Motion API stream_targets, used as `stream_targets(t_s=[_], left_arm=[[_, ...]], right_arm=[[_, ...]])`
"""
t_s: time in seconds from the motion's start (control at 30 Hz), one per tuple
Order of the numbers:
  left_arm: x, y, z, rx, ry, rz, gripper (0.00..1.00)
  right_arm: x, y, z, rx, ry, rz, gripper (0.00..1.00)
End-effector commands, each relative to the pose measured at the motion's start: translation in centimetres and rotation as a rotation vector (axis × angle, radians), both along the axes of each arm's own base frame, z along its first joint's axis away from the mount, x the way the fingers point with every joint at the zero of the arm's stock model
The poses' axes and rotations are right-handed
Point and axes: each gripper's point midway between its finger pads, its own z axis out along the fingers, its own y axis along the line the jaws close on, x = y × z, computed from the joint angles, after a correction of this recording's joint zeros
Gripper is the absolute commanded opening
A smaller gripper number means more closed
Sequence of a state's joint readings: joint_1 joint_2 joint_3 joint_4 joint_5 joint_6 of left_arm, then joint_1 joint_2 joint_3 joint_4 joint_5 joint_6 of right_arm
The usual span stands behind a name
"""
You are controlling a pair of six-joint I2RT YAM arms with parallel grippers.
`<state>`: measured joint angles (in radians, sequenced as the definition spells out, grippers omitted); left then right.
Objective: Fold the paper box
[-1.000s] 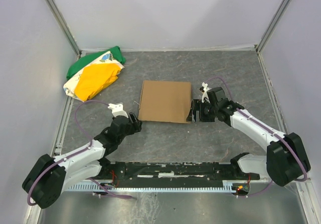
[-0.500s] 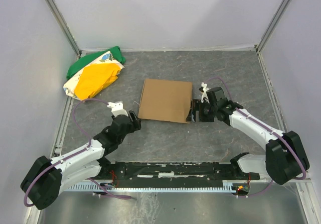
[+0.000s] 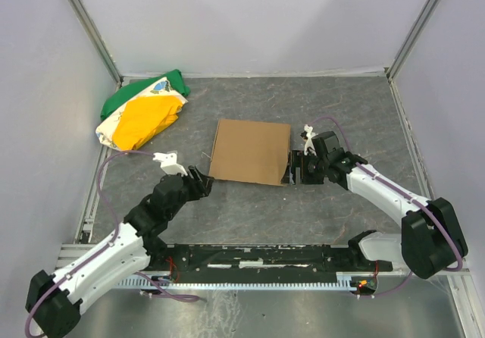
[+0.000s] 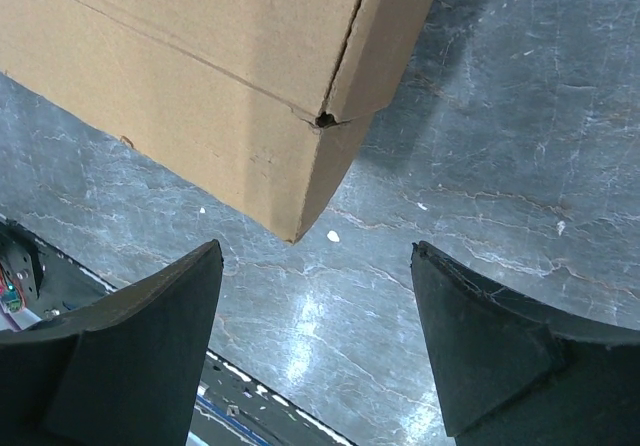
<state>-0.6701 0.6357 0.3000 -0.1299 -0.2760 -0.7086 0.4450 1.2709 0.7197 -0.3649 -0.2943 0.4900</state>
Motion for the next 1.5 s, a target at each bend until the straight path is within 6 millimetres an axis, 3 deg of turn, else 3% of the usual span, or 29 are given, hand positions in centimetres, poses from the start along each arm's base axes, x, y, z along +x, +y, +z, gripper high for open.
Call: stream_targets(t_s=[0.0,0.23,0.43,0.57,0.8,1.03,1.47], left_arm=[[0.9,-0.2,3.9,-0.062,-0.103,0.022,0.62],[3.1,-0.8,2.1,0.122,-0.078,-0.010,0.61],[4.5,0.1,1.3,0.259,-0.045,0.024,0.62],[5.1,-0.1,1.9,0.258,-0.076,0.027,0.63],[5.4,-0.6,0.4,0.285,-0.049,0.009,0.63],[6.0,-1.2,0.8,0.262,-0.082,0.004,0.62],[6.0,-1.9,-1.3,0.285,-0.038,-0.037,0.61]], right_arm=[[1.2,0.5,2.2,0.009,-0.071,0.016,0.84],[1.6,0.6,1.5,0.002,-0.052,0.011,0.84],[2.1,0.7,1.2,-0.009,-0.041,0.001,0.84],[2.5,1.0,1.1,-0.011,-0.037,0.004,0.83],[2.9,1.2,0.3,-0.020,-0.019,0.000,0.83],[3.0,1.4,0.1,-0.021,-0.017,0.004,0.82],[3.1,1.5,-0.5,-0.030,-0.005,0.007,0.82]])
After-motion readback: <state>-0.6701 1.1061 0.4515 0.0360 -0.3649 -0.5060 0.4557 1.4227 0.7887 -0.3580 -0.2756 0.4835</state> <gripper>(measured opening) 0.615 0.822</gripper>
